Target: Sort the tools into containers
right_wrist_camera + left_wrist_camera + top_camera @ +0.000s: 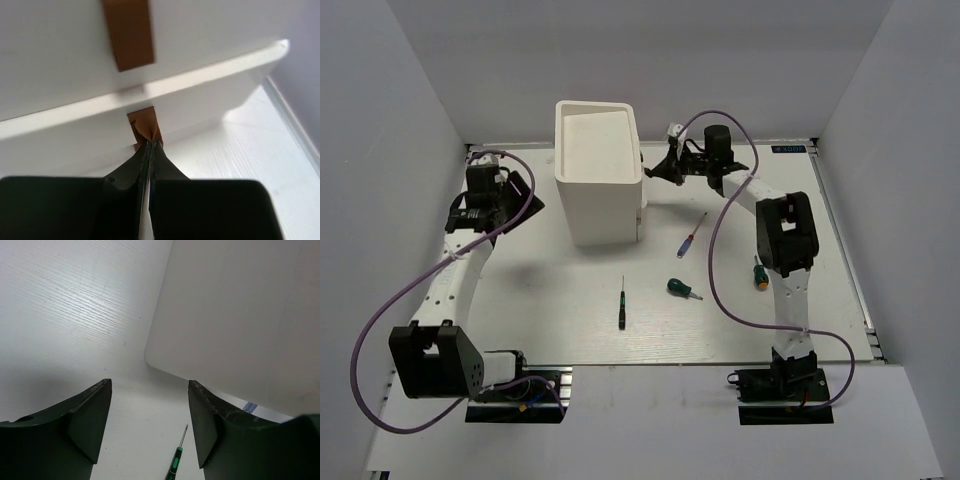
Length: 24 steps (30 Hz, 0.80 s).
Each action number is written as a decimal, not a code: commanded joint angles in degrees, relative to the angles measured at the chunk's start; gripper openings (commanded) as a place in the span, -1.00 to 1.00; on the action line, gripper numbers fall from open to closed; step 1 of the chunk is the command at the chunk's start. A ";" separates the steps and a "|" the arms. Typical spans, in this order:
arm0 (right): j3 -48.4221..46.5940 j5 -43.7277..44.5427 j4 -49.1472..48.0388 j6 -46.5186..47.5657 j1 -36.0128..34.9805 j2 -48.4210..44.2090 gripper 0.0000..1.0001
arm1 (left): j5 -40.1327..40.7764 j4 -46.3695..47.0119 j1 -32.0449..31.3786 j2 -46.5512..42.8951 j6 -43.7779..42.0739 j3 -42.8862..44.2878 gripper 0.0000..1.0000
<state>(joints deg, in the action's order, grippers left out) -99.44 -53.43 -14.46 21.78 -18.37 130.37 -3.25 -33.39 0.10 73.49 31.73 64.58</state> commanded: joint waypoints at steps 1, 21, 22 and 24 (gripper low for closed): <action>1.61 12.90 8.46 5.02 2.54 -6.35 -1.00 | -0.10 2.89 -0.27 -4.58 1.15 -1.12 0.45; 1.54 27.66 28.41 -2.16 5.80 -15.67 0.81 | -19.77 4.21 -3.43 -6.35 -16.42 -2.00 -0.31; 1.09 29.77 32.52 -2.96 6.50 -16.10 0.65 | -19.78 3.51 -3.44 -6.35 -17.22 -2.00 -0.63; 2.57 31.71 38.85 -4.02 7.55 -17.42 -0.83 | -21.18 2.98 -5.28 -7.48 -18.37 -2.52 -0.85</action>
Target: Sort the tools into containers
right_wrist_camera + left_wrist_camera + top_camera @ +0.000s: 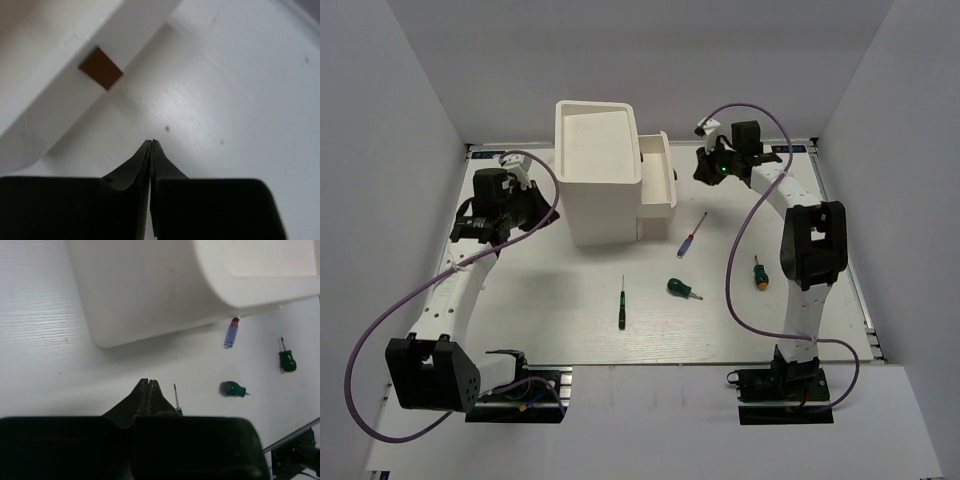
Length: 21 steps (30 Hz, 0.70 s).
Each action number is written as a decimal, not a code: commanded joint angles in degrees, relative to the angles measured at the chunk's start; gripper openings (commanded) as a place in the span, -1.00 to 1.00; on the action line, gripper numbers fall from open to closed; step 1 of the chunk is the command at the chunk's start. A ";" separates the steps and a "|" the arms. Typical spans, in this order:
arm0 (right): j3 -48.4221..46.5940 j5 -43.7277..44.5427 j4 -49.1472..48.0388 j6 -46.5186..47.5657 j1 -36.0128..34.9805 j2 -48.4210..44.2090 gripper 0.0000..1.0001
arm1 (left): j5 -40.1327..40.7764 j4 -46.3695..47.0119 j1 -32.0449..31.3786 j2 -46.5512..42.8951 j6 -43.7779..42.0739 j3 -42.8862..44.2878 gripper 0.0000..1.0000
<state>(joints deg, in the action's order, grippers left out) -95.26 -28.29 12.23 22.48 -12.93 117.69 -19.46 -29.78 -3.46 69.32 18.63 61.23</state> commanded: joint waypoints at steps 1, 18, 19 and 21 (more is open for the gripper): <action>-0.64 7.11 13.51 -4.81 2.29 -7.10 -1.00 | -6.01 -0.63 -2.24 -3.31 -5.27 0.21 -1.00; 25.39 11.06 26.44 -7.54 0.89 -22.50 0.51 | 7.67 -3.10 -29.65 3.01 1.29 -7.88 0.23; 25.48 10.72 27.05 -7.63 0.80 -22.76 0.51 | 9.95 -2.57 -30.63 4.67 2.45 -8.58 0.23; 26.44 7.06 27.67 -6.84 0.54 -23.64 0.51 | 12.86 -3.70 -33.43 6.69 5.52 -8.59 0.21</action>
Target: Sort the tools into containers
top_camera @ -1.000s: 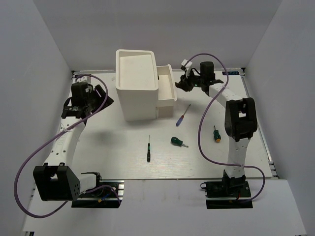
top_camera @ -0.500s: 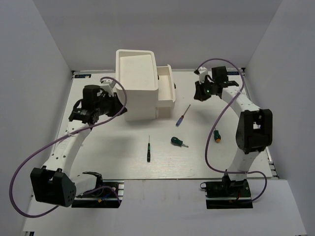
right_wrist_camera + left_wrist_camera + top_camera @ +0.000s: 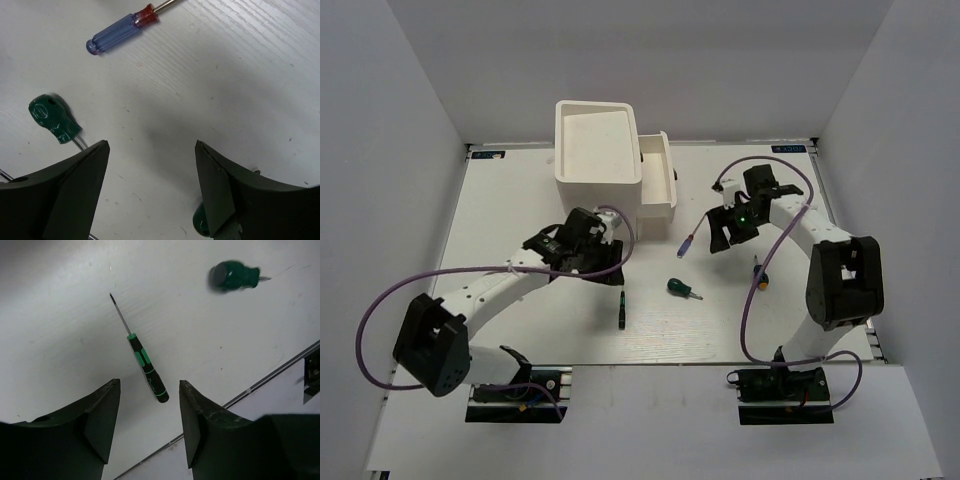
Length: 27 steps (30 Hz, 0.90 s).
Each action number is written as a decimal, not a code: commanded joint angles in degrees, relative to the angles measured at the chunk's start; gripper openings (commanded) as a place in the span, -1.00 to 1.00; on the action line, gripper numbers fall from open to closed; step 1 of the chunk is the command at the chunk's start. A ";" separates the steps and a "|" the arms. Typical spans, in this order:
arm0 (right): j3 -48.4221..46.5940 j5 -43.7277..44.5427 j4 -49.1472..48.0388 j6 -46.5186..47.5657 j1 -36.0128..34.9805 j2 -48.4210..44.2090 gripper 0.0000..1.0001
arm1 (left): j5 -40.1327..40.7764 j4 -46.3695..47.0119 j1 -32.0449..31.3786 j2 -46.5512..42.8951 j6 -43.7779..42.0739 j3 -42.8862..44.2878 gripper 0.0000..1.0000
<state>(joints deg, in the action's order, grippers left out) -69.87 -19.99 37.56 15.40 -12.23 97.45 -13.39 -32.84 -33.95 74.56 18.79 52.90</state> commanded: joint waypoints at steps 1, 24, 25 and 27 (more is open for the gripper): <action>1.48 -3.46 2.25 2.51 -0.42 -4.54 0.51 | 8.27 -1.60 -3.92 2.77 6.25 0.87 0.21; 18.71 -1.46 -23.32 18.18 -20.72 -5.26 0.77 | 17.43 -2.31 -10.43 -7.41 18.91 -5.00 0.45; 18.89 -1.46 -23.41 18.18 -21.51 -5.25 0.74 | 17.43 -2.93 -10.43 -8.11 18.92 -5.00 0.45; 19.94 0.38 -24.11 17.83 -22.74 -5.08 0.61 | 17.96 -2.93 -10.43 -8.12 19.44 -5.00 0.45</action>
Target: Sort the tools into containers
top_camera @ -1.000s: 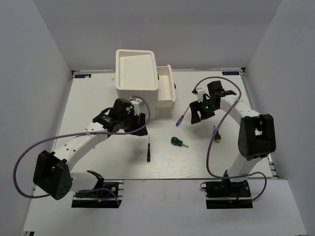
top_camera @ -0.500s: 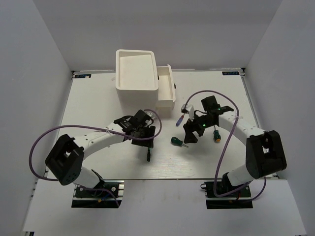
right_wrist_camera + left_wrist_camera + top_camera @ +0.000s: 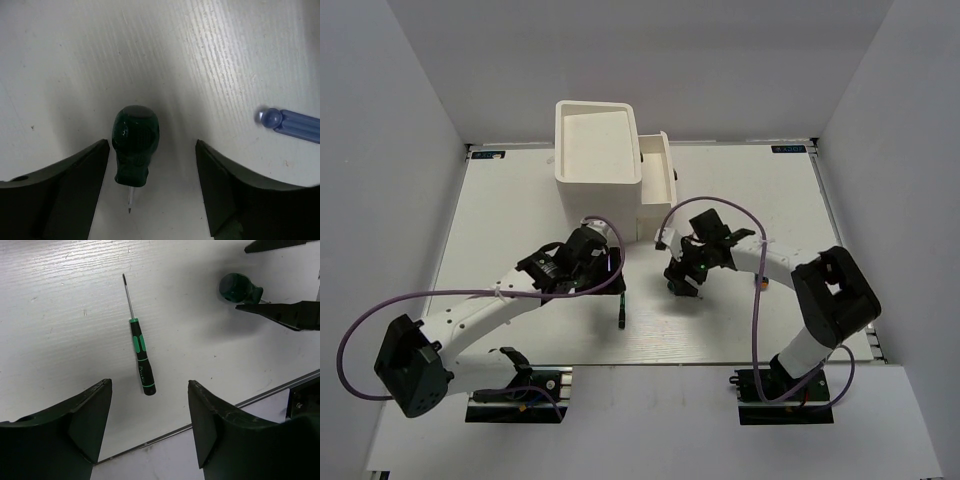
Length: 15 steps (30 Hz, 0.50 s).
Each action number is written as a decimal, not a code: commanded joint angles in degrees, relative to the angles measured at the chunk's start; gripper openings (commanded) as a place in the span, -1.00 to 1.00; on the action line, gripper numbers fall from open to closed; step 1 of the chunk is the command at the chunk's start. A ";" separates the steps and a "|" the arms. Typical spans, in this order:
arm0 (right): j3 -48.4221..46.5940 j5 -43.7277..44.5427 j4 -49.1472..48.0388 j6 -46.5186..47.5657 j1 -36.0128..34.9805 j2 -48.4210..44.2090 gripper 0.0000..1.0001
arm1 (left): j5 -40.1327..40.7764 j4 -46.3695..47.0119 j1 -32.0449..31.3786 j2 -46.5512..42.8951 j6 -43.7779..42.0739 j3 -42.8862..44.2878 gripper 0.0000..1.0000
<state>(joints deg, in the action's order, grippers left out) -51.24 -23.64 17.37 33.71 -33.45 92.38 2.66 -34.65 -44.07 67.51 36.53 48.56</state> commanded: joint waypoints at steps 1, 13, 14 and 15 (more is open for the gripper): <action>1.67 4.56 -4.79 -0.75 -2.40 -0.09 0.49 | 1.91 -1.12 -0.31 -1.58 1.70 -0.65 0.45; -7.16 -0.27 6.28 -10.06 0.75 -19.33 -1.00 | 1.91 0.72 -0.31 -1.59 -0.76 0.40 0.37; -8.94 0.95 6.28 -13.90 1.02 -19.86 -1.00 | 1.91 1.42 -0.31 -1.59 -0.76 0.40 0.37; -10.88 1.75 5.93 -15.07 1.54 -19.78 -1.00 | 1.91 1.43 -0.31 -1.59 -0.76 0.40 0.37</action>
<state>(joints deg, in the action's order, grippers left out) -54.63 -21.30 24.16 25.34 -32.93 75.31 4.05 -35.07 -44.10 67.20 36.82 48.36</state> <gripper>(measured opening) 0.428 0.689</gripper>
